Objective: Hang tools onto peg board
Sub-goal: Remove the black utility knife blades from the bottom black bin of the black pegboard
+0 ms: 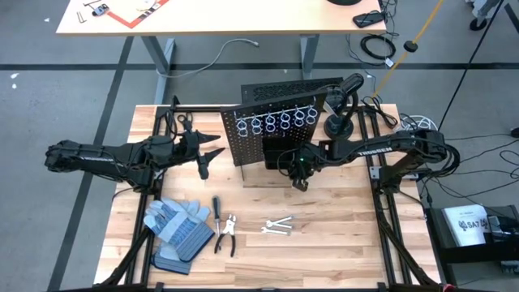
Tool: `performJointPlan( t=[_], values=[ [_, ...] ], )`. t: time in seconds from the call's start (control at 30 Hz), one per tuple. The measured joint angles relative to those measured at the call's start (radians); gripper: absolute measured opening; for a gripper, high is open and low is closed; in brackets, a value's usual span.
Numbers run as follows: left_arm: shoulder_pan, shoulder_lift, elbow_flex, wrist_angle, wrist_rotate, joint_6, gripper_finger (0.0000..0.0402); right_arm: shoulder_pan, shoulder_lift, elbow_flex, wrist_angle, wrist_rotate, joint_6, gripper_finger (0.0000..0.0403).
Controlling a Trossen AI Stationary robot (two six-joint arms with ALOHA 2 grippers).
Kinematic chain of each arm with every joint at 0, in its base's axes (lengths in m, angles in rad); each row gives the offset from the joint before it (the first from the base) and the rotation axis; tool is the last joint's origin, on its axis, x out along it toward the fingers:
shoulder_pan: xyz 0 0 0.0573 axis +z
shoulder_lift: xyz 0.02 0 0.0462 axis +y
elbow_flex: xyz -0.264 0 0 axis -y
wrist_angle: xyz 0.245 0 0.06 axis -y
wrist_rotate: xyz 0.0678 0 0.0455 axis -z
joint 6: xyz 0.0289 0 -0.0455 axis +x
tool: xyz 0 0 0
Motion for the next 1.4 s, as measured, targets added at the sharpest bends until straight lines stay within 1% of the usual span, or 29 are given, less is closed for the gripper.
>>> performJointPlan(
  t=[0.07, 0.17, 0.4, 0.7, 0.9, 1.07, 1.13, 1.2, 1.4],
  values=[
    [0.000, 0.000, 0.000, 0.000, 0.000, 0.000, 0.0206, 0.000, 0.000, 0.000, 0.003, 0.002, -0.007, 0.0005],
    [0.000, 0.000, 0.000, 0.000, 0.000, 0.000, 0.0206, 0.006, -0.005, -0.001, 0.009, 0.011, -0.024, 0.0002],
    [0.000, 0.000, 0.000, -0.001, 0.000, 0.000, 0.0206, 0.043, -0.046, -0.004, 0.017, 0.102, -0.053, 0.0000],
    [0.000, 0.000, 0.000, 0.000, 0.000, 0.000, 0.0206, 0.068, -0.135, -0.004, 0.011, 0.173, -0.079, 0.0000],
    [0.000, 0.000, 0.000, 0.000, 0.000, -0.001, 0.0206, 0.071, -0.218, -0.003, -0.001, 0.179, -0.072, 0.0000],
    [0.000, 0.000, 0.000, -0.001, 0.000, -0.001, 0.0206, 0.072, -0.249, -0.003, -0.086, 0.172, -0.040, 0.0001],
    [0.000, 0.000, 0.000, -0.001, 0.000, -0.001, 0.0206, 0.072, -0.246, -0.003, -0.118, 0.171, -0.013, 0.0014],
    [0.000, 0.000, 0.000, 0.000, 0.000, -0.001, 0.0206, 0.072, -0.233, -0.002, -0.131, 0.171, -0.004, 0.0038],
    [0.000, 0.000, 0.000, 0.000, 0.000, -0.001, 0.0206, 0.073, -0.172, 0.001, -0.100, 0.168, -0.009, 0.0143]
  ],
)
